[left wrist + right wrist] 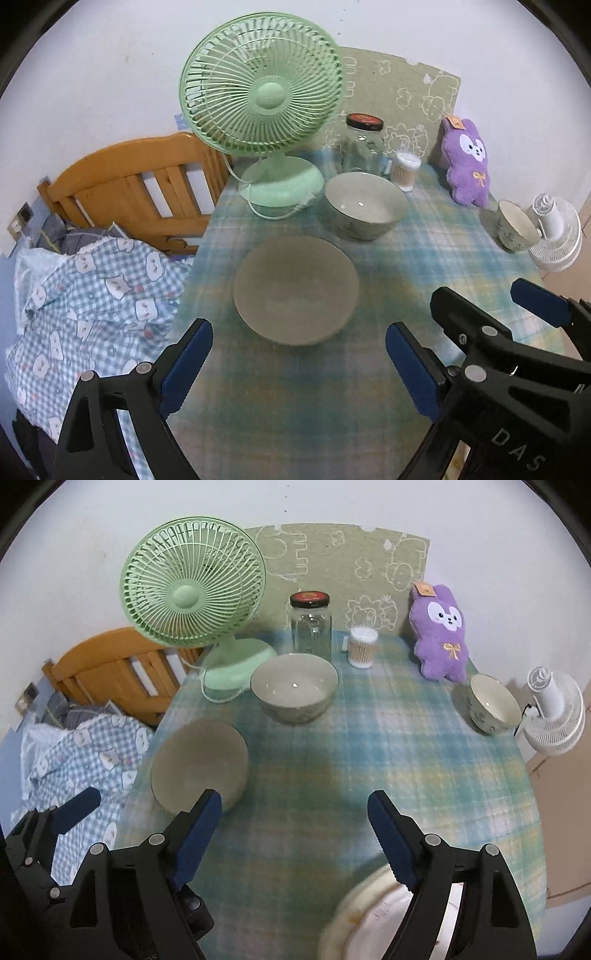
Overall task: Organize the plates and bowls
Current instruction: 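Move both grippers to the grey dish by the green fan and grasp its rim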
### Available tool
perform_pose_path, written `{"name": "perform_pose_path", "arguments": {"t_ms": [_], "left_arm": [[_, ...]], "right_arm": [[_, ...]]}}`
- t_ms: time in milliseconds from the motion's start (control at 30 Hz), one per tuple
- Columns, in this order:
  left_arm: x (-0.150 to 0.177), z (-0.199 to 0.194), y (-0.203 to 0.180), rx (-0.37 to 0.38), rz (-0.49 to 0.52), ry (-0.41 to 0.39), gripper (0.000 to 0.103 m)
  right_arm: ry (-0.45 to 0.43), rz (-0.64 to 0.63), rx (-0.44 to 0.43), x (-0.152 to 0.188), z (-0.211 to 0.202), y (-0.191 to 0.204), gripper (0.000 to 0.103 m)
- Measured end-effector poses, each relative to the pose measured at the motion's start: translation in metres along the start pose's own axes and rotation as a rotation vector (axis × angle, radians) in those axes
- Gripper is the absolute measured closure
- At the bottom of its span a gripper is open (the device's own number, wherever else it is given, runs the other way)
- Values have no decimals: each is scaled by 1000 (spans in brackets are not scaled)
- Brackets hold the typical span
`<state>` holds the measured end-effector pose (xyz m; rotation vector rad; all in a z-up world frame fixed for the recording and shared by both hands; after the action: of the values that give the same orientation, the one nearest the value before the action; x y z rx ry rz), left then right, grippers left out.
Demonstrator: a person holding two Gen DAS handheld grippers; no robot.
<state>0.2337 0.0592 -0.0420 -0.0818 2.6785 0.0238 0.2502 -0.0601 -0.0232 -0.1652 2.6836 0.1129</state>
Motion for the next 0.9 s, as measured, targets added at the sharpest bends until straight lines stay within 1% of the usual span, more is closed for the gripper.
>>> {"name": "perform_pose_path", "arguments": {"t_ms": [133, 333, 400, 467, 567, 733, 800, 867, 900], "left_arm": [[-15, 10, 17, 3, 16, -4, 7], [-34, 32, 33, 6, 28, 5, 8], [-38, 42, 35, 4, 37, 12, 12], [-41, 51, 37, 5, 45, 23, 20], [-42, 66, 39, 12, 52, 39, 24], [-40, 88, 41, 15, 50, 77, 27], [-39, 98, 41, 21, 54, 92, 29], [-38, 103, 38, 31, 63, 104, 37], [-37, 106, 37, 35, 65, 111, 39]], "right_arm": [[-6, 21, 1, -15, 11, 18, 19], [2, 36, 32, -35, 32, 36, 19], [10, 52, 39, -39, 41, 38, 19], [21, 64, 46, -42, 52, 39, 20], [38, 73, 55, -44, 67, 39, 21], [76, 80, 68, -44, 91, 41, 26], [94, 78, 67, -42, 101, 43, 34], [112, 77, 60, -41, 108, 45, 39], [117, 76, 59, -41, 111, 47, 42]]}}
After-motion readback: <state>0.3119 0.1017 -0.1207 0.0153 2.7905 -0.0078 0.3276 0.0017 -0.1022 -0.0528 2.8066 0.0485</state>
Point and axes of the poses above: each gripper's, at about its wrist camera, not at the fingertips, and z roughly the way its jaws point, y to its left, x to its underside, the point moved 6 cm from there along z, roughly the way its jaws point, and after that the axes turned 12 degrees about y, right-handed, at the moved point
